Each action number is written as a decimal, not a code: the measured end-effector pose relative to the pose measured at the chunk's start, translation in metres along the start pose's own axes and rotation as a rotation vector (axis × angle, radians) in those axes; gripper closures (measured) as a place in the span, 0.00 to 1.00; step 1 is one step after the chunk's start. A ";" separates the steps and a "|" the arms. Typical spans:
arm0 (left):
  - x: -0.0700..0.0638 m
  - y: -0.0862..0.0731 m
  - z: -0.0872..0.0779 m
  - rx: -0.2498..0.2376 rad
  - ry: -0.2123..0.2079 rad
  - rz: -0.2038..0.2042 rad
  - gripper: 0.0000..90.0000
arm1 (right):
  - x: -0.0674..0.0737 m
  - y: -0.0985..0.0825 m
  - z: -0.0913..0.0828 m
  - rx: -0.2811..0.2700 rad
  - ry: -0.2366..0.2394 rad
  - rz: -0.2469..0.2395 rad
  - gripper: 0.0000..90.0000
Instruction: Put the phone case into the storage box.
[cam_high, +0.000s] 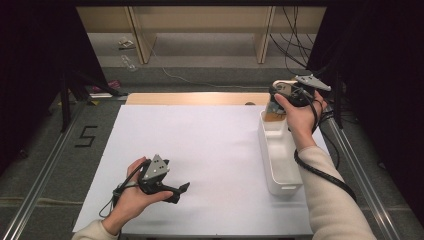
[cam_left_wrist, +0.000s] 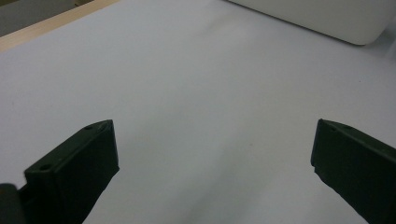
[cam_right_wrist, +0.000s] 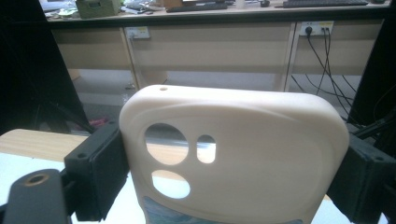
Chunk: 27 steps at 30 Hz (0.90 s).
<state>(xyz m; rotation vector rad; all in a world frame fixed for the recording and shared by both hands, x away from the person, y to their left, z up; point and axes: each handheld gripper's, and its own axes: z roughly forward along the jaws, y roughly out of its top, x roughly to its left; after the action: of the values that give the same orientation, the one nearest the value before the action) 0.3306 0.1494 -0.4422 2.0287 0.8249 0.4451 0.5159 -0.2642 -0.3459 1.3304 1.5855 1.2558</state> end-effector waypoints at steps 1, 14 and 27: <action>0.000 0.000 0.000 0.000 0.000 0.000 0.00 | 0.000 0.000 0.001 0.001 0.000 0.000 0.14; 0.000 0.000 0.000 -0.001 -0.001 0.000 0.00 | 0.000 -0.002 0.007 0.009 -0.007 0.004 0.14; 0.000 0.000 0.000 -0.001 -0.001 -0.001 0.00 | -0.001 -0.006 0.012 0.021 -0.021 0.006 0.14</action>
<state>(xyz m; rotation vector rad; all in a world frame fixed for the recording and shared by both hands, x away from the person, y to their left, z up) 0.3308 0.1493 -0.4424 2.0272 0.8249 0.4436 0.5258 -0.2628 -0.3548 1.3576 1.5861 1.2279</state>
